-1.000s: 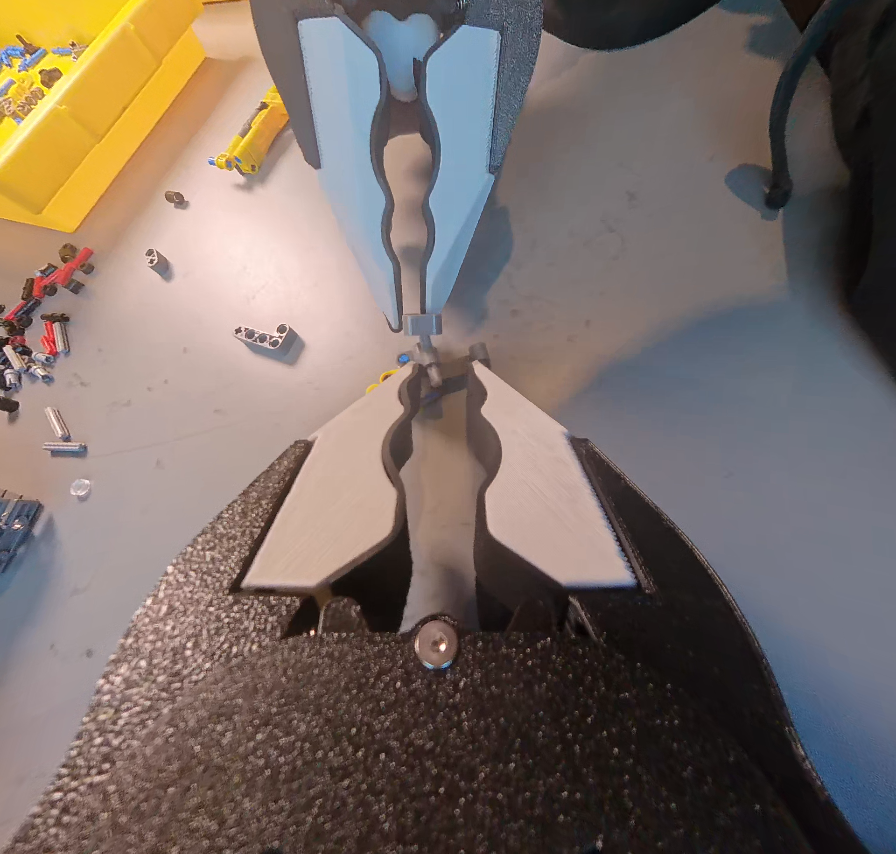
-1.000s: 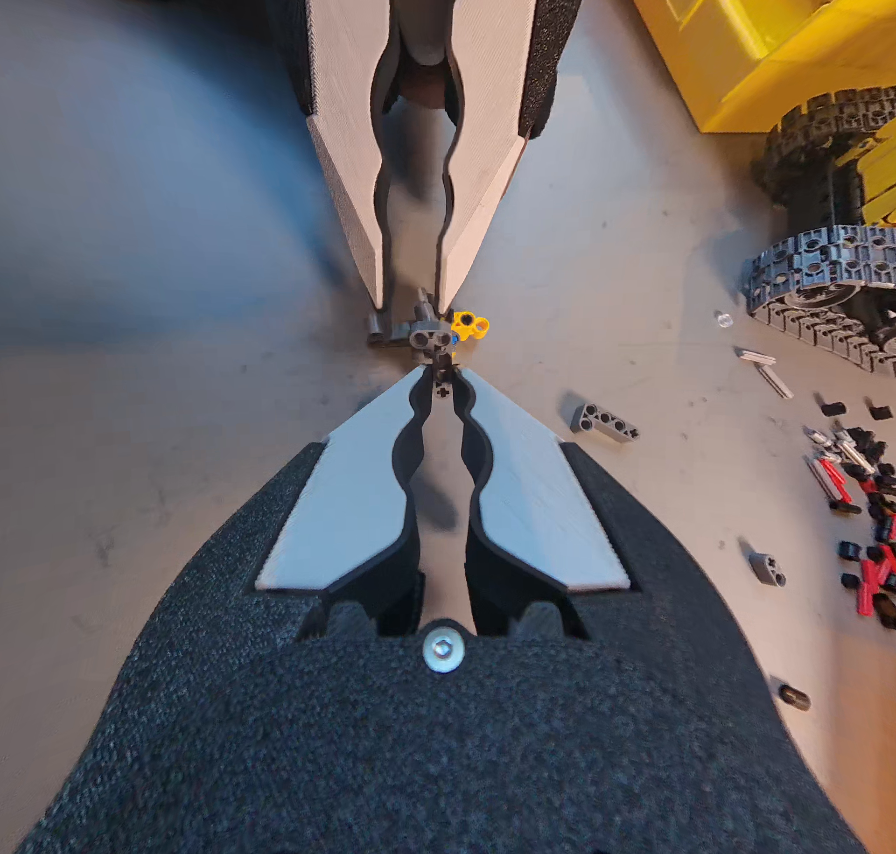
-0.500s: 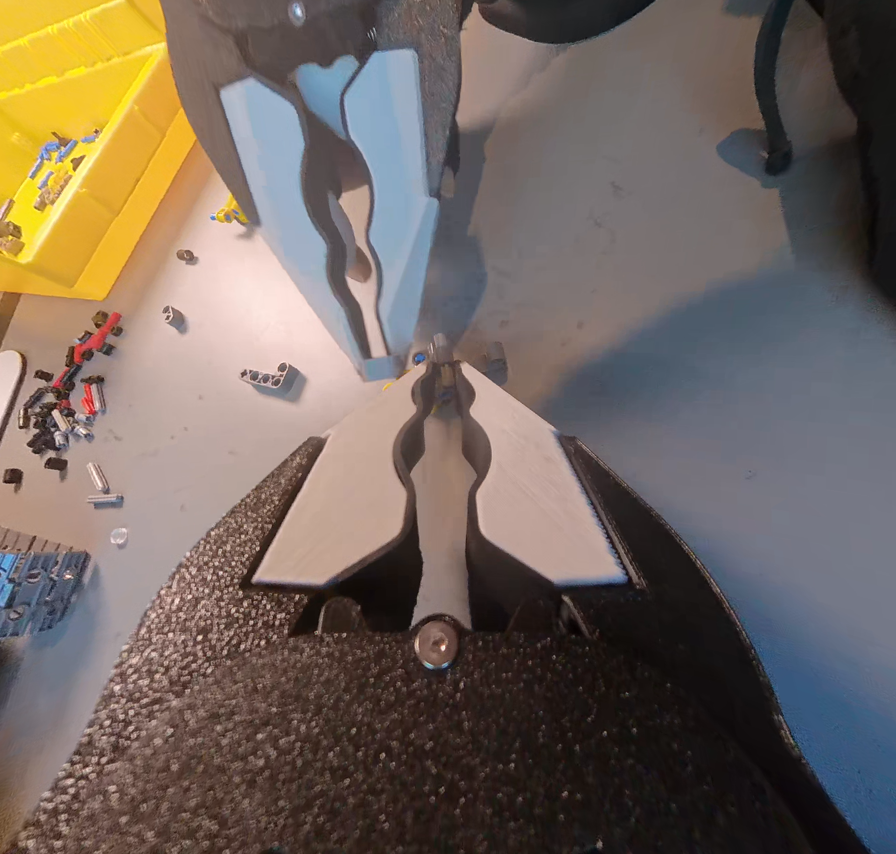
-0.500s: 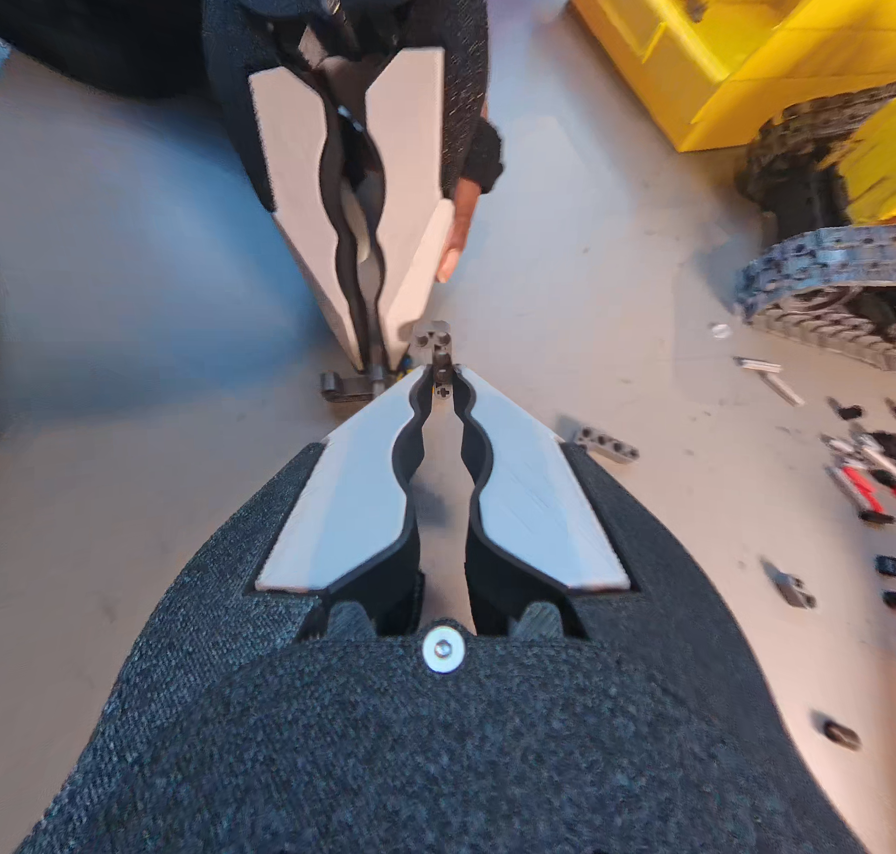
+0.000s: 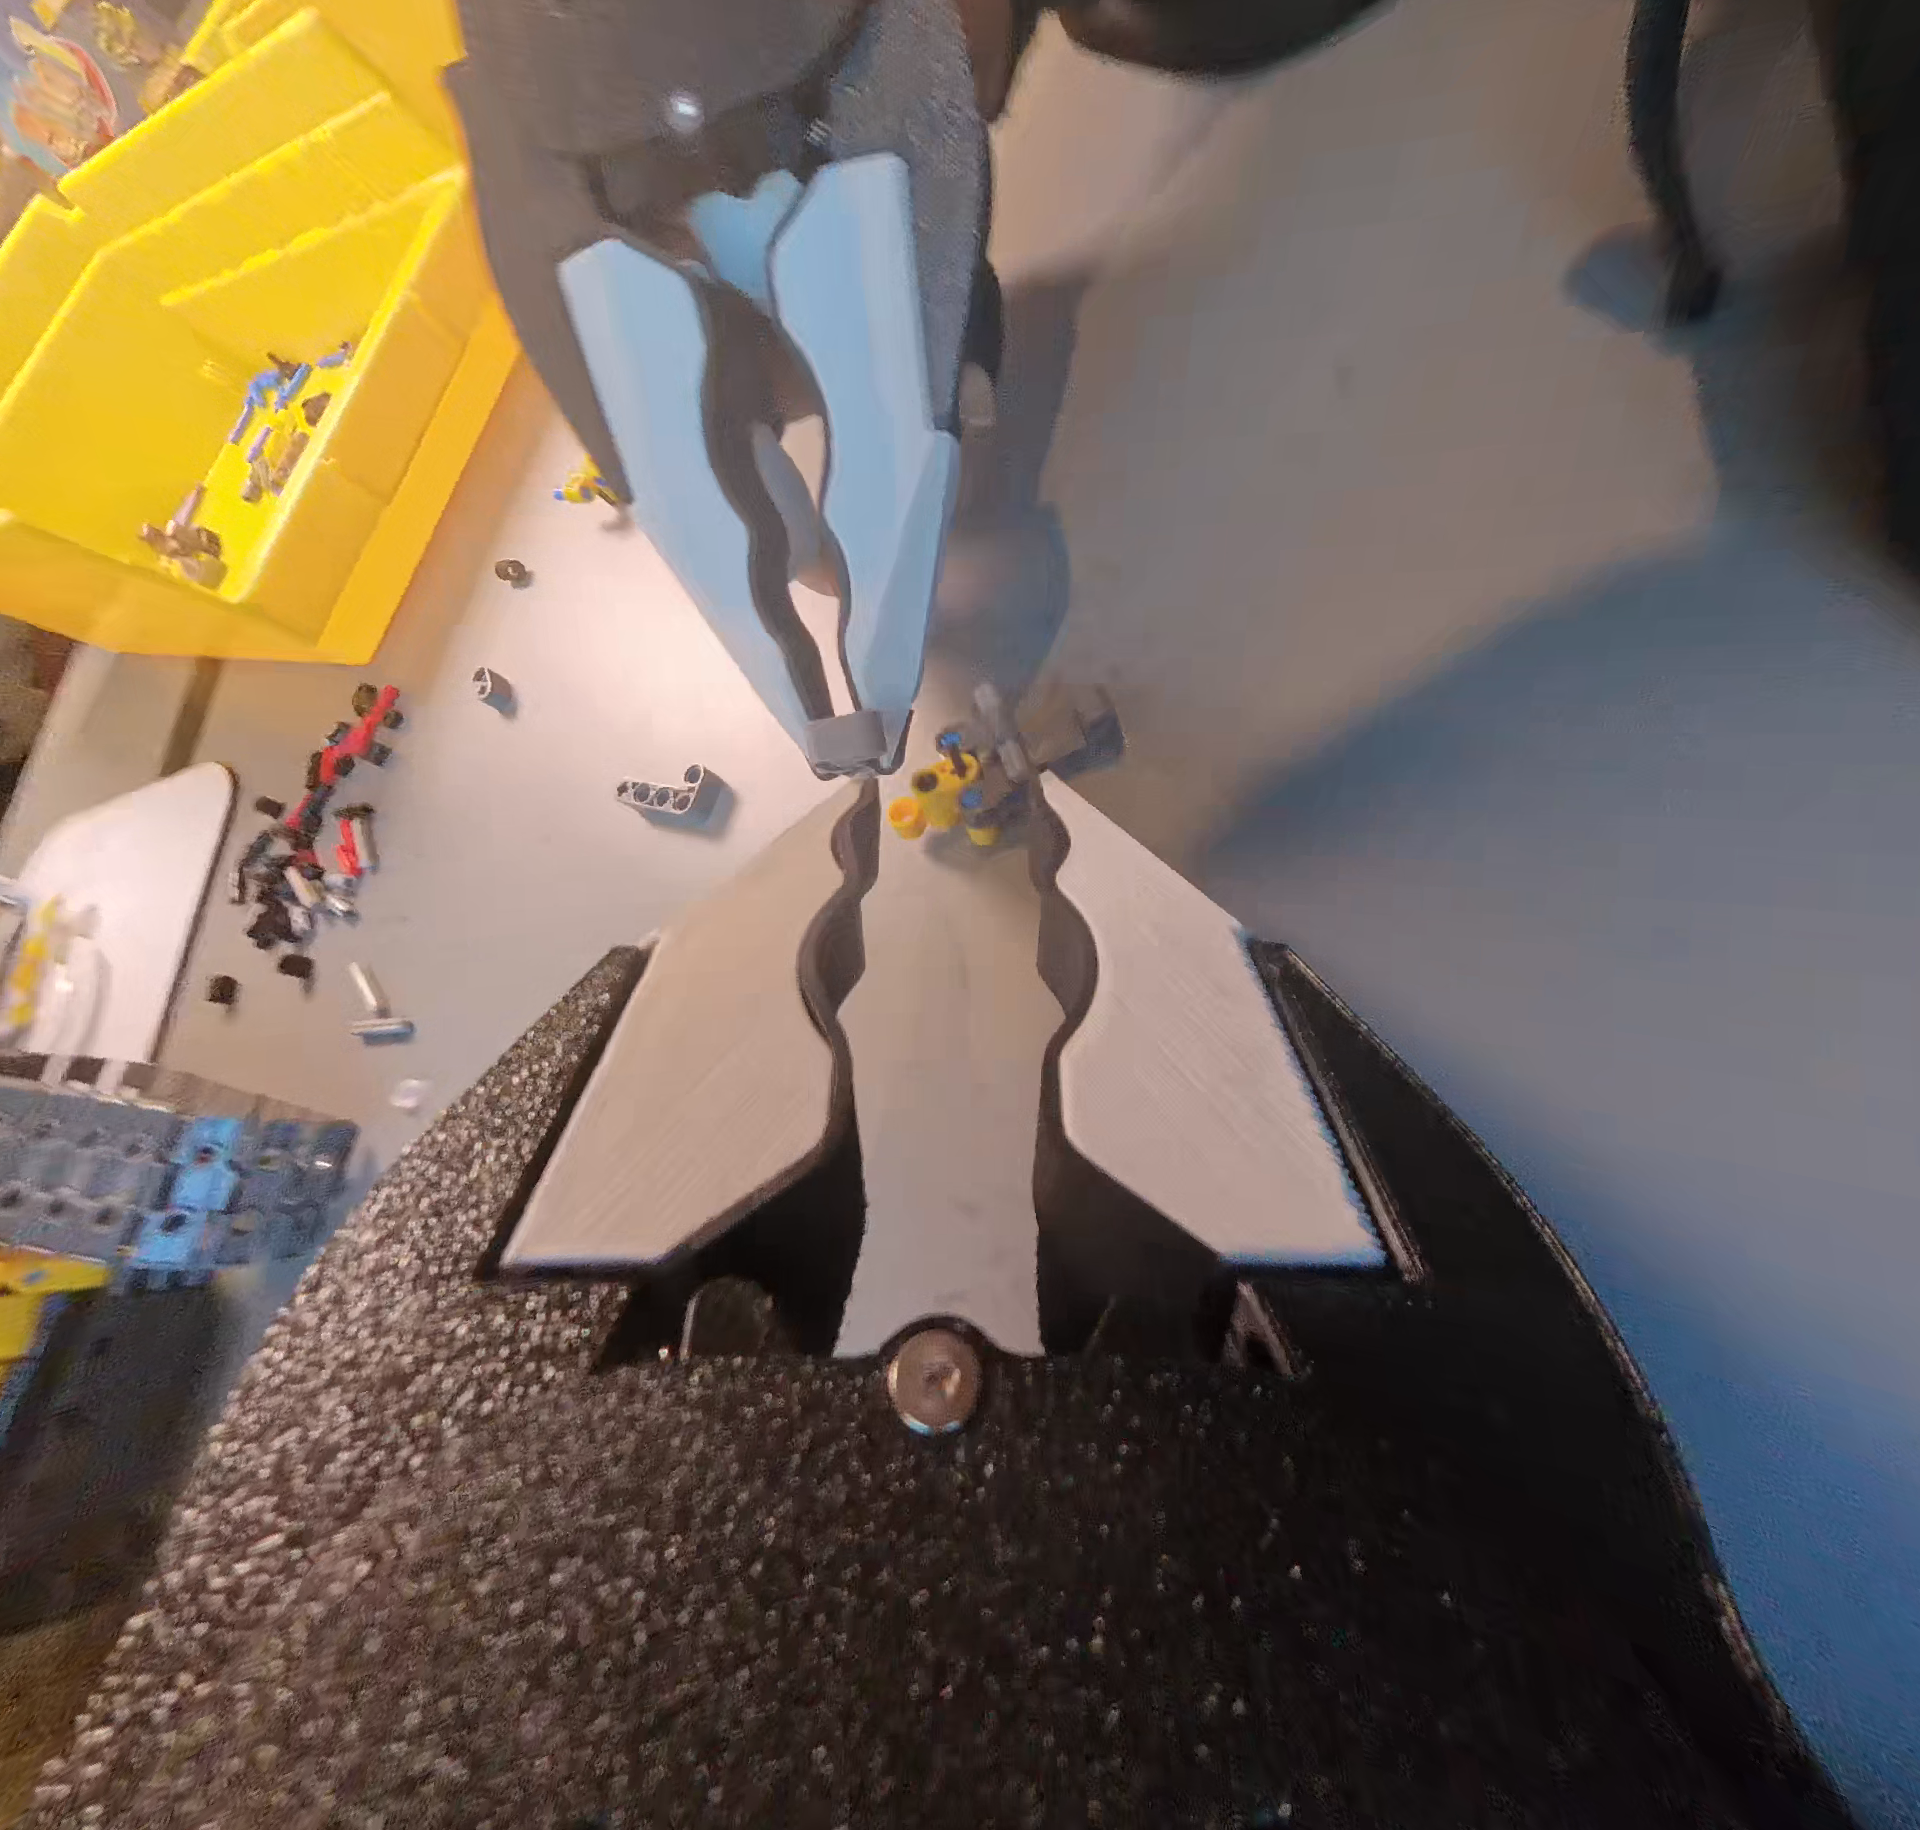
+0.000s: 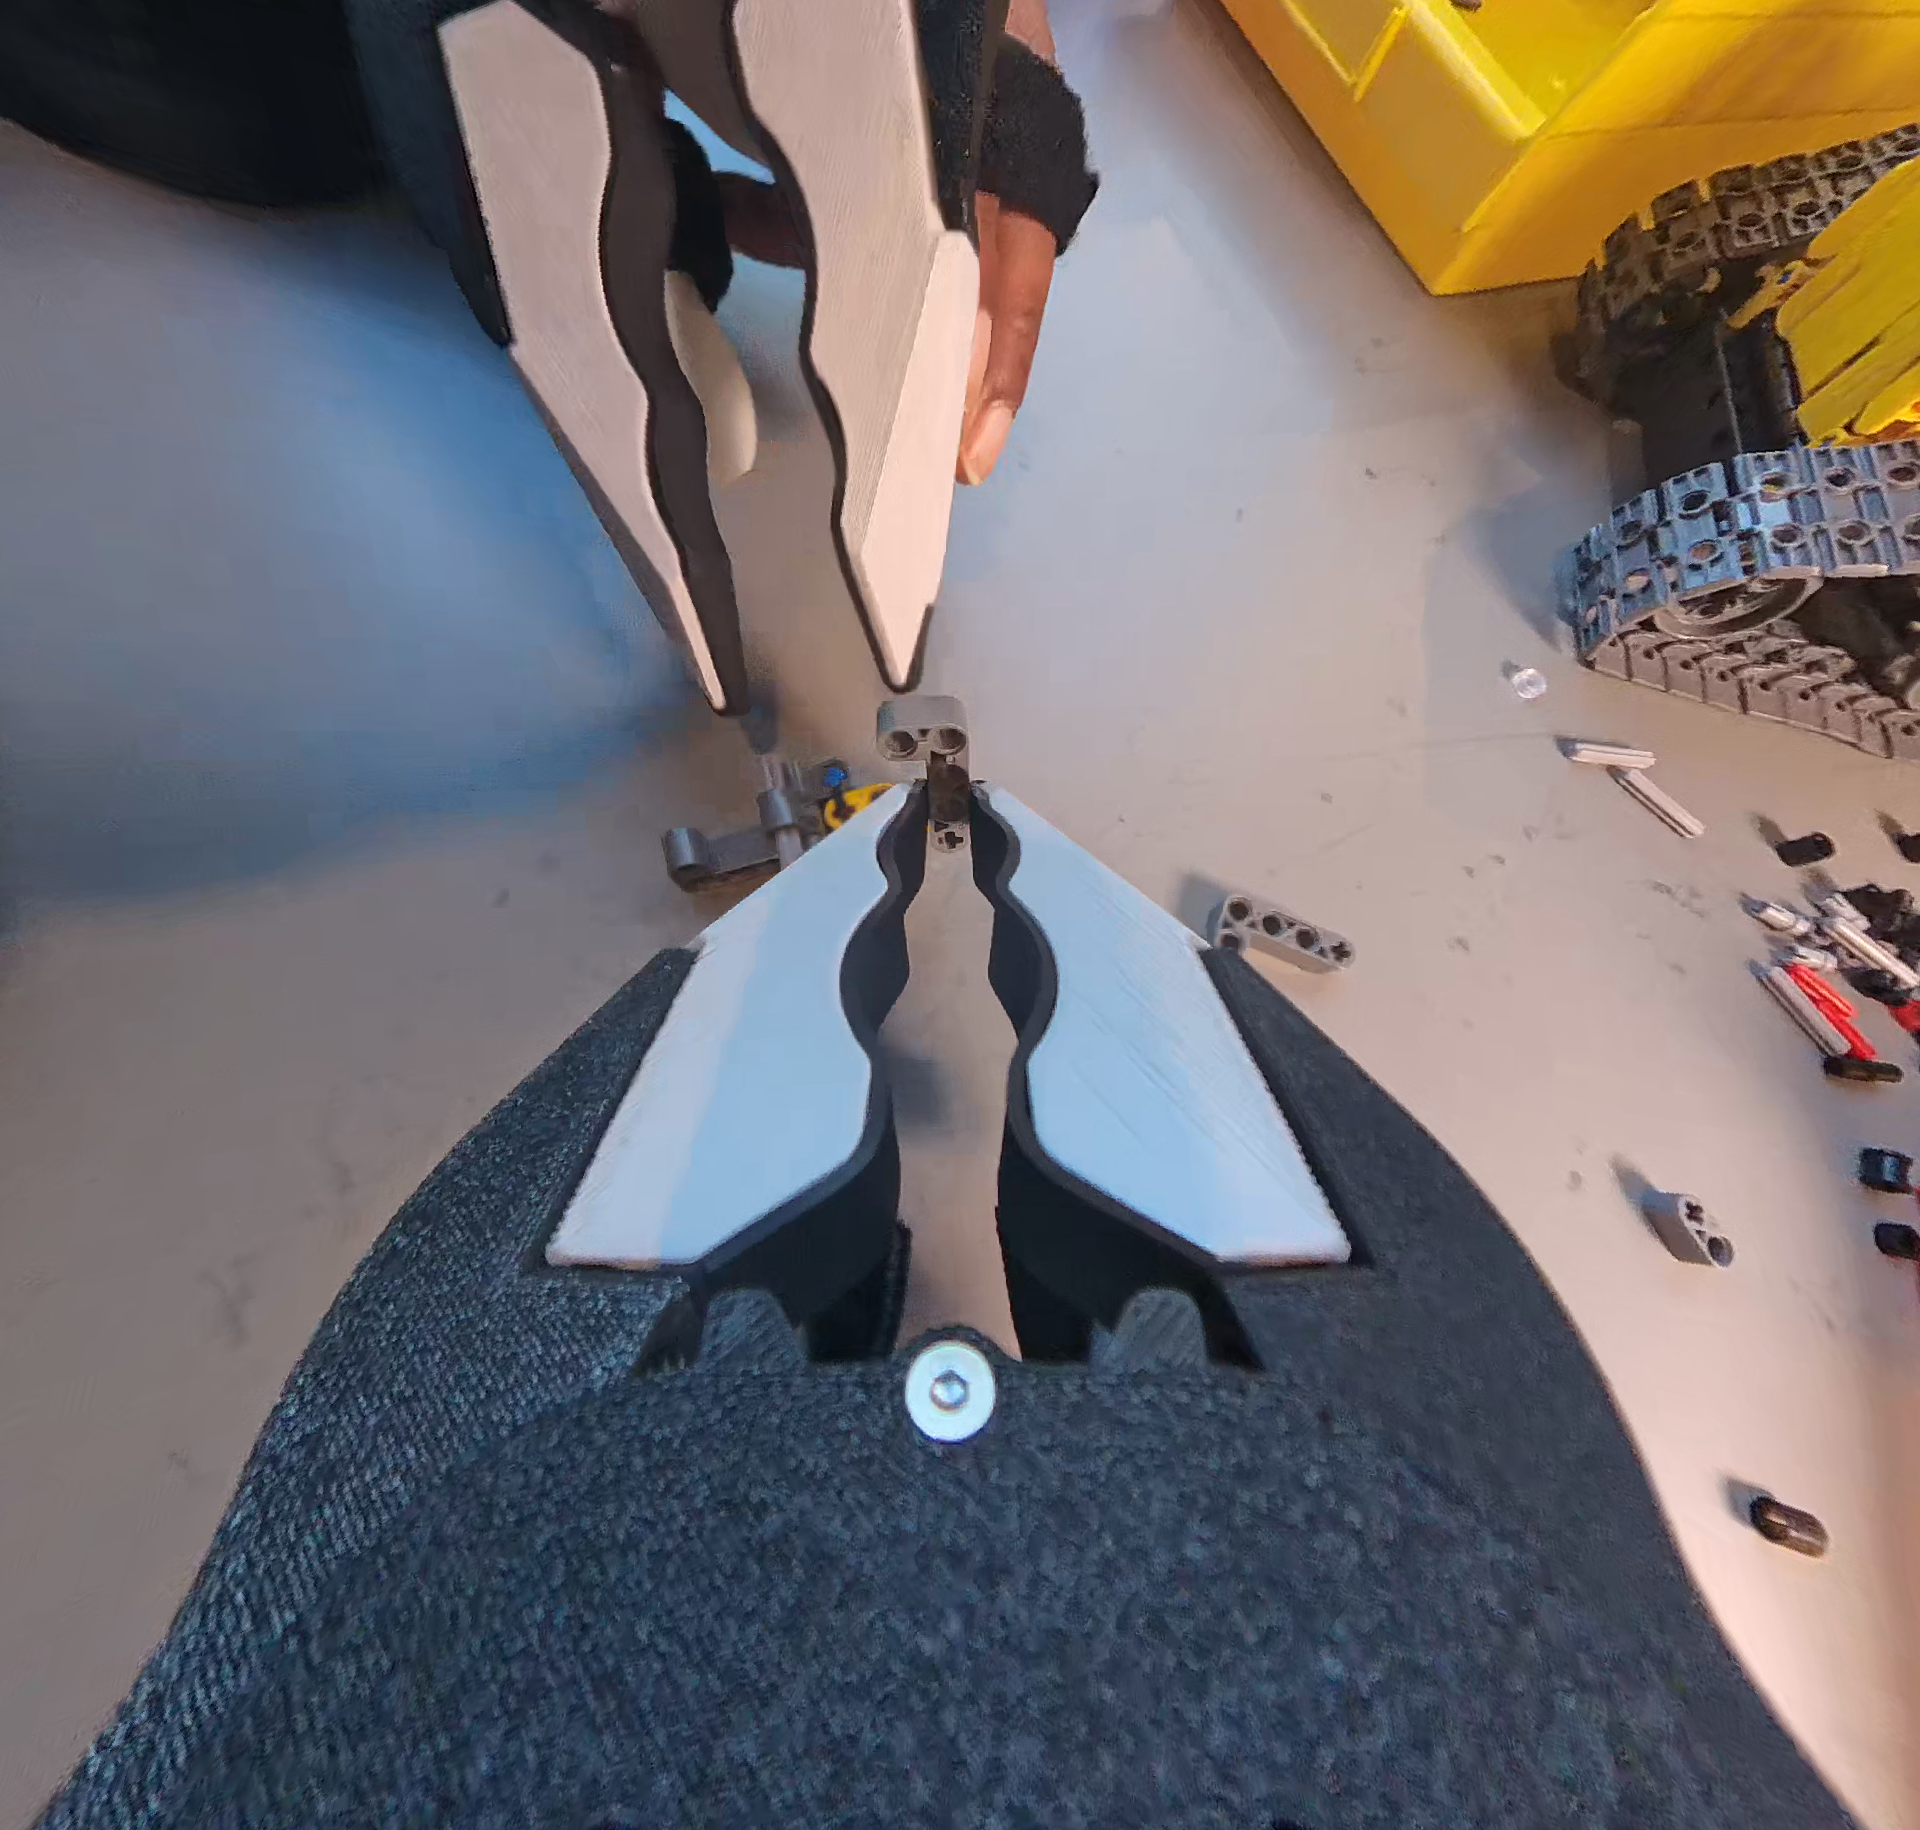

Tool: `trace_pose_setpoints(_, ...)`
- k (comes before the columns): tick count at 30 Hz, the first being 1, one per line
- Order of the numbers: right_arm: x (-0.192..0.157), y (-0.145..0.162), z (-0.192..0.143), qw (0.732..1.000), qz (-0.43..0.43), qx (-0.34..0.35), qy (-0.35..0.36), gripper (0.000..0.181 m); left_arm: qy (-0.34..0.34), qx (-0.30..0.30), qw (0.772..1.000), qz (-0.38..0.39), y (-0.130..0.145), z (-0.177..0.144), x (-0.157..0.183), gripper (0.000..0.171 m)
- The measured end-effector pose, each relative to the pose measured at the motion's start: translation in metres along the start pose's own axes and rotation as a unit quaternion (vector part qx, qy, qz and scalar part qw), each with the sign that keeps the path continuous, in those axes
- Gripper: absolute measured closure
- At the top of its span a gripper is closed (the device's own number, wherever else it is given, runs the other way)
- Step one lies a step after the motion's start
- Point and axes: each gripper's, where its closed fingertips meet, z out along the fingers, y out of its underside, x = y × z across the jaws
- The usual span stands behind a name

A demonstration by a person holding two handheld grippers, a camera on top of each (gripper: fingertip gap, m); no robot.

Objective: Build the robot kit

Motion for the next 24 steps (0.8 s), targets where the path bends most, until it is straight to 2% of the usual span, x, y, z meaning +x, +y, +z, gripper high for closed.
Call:
trace_pose_setpoints(4, 0.008, -0.006, -0.011, 1.000, -0.015, 0.015, 0.016, 0.173, 0.018, 0.094, 0.981, -0.166, -0.019, -0.015, -0.020, 0.144)
trace_pose_setpoints(7, 0.003, -0.013, -0.015, 0.998, -0.055, 0.038, 0.020, 0.174, 0.027, 0.138, 0.965, -0.223, -0.028, -0.017, -0.027, 0.144)
trace_pose_setpoints(11, -0.004, -0.030, -0.021, 0.992, -0.081, 0.094, 0.022, 0.174, 0.027, 0.150, 0.966, -0.208, -0.039, -0.013, -0.022, 0.146)
trace_pose_setpoints(17, -0.004, -0.031, -0.023, 0.991, -0.093, 0.091, 0.031, 0.173, -0.001, 0.137, 0.975, -0.177, -0.039, -0.010, -0.023, 0.156)
trace_pose_setpoints(21, 0.003, -0.034, -0.030, 0.991, -0.075, 0.107, 0.037, 0.173, -0.007, 0.151, 0.970, -0.190, -0.039, -0.014, -0.029, 0.156)
trace_pose_setpoints(24, 0.007, -0.043, -0.042, 0.987, -0.028, 0.154, 0.023, 0.177, -0.012, 0.164, 0.964, -0.208, -0.039, -0.018, -0.035, 0.156)
